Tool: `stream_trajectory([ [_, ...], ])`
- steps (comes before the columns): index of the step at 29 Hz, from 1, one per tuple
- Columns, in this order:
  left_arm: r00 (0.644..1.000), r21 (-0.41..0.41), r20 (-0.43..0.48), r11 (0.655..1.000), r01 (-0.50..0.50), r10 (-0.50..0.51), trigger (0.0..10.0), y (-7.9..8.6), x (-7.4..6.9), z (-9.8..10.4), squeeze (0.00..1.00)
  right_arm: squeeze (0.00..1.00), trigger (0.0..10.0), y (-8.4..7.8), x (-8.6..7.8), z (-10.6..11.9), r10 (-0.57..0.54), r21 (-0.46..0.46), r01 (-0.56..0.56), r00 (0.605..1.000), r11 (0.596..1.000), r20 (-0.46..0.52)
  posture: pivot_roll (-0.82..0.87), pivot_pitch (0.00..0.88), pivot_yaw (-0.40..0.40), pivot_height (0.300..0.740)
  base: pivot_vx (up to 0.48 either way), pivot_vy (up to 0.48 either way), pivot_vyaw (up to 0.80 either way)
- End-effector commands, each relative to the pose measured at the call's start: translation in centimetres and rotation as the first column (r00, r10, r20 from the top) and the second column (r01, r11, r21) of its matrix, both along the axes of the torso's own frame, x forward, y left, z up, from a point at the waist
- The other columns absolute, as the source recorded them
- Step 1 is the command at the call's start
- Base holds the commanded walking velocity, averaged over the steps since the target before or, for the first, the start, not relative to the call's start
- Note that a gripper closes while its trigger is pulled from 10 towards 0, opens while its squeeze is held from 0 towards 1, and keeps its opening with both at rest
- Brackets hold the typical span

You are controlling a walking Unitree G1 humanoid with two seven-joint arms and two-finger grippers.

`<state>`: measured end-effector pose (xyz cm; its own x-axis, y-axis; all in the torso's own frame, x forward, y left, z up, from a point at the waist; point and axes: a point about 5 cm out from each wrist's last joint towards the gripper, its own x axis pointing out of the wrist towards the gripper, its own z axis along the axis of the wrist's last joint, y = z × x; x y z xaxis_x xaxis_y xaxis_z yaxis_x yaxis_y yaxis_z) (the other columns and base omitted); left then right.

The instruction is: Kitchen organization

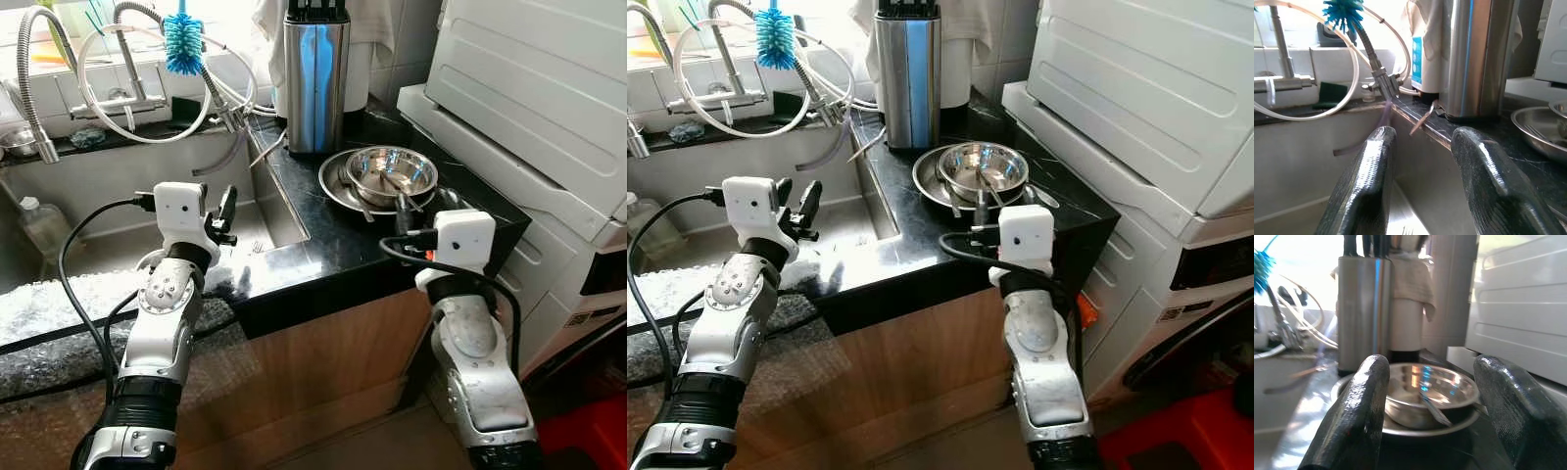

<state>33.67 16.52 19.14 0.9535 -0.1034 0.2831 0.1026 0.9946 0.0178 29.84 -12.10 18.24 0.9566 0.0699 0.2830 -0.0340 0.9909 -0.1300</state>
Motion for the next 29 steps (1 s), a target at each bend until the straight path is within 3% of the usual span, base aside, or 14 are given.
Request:
stream_trajectory([
  [1,1.000,-0.023,0.026,1.000,-0.012,0.013,10.0,0.1,0.2,0.7,0.00,0.00,10.0,0.9,-0.1,1.6,0.029,0.013,-0.030,0.998,0.999,0.064,-0.11,0.000,0.012,0.740,0.000,0.000,0.00],
  [9,0.999,-0.017,0.043,1.000,-0.002,0.003,10.0,0.2,0.3,1.1,0.00,0.00,10.0,2.8,-0.5,1.6,0.097,0.010,-0.099,0.991,0.995,0.089,-0.12,0.000,0.043,0.740,0.000,0.000,0.18],
  [20,0.999,-0.032,0.046,0.999,0.023,-0.022,10.0,-0.9,0.8,1.2,0.00,0.00,10.0,1.6,-0.4,2.2,0.065,0.022,-0.068,0.992,0.997,0.104,-0.17,0.000,0.047,0.740,0.093,0.000,0.00],
  [23,0.998,-0.040,0.044,0.999,0.036,-0.034,10.0,-1.4,0.7,1.0,0.00,0.00,10.0,1.5,-0.5,2.2,0.064,-0.002,-0.065,0.992,0.998,0.107,-0.18,0.000,0.044,0.740,0.300,0.000,0.79],
  [29,0.997,-0.010,0.060,0.999,0.045,-0.045,10.0,-2.2,-0.3,0.6,0.00,0.00,10.0,1.4,-1.3,2.0,0.081,0.068,-0.087,0.992,0.994,0.096,-0.16,0.000,-0.015,0.740,0.324,0.000,0.13],
])
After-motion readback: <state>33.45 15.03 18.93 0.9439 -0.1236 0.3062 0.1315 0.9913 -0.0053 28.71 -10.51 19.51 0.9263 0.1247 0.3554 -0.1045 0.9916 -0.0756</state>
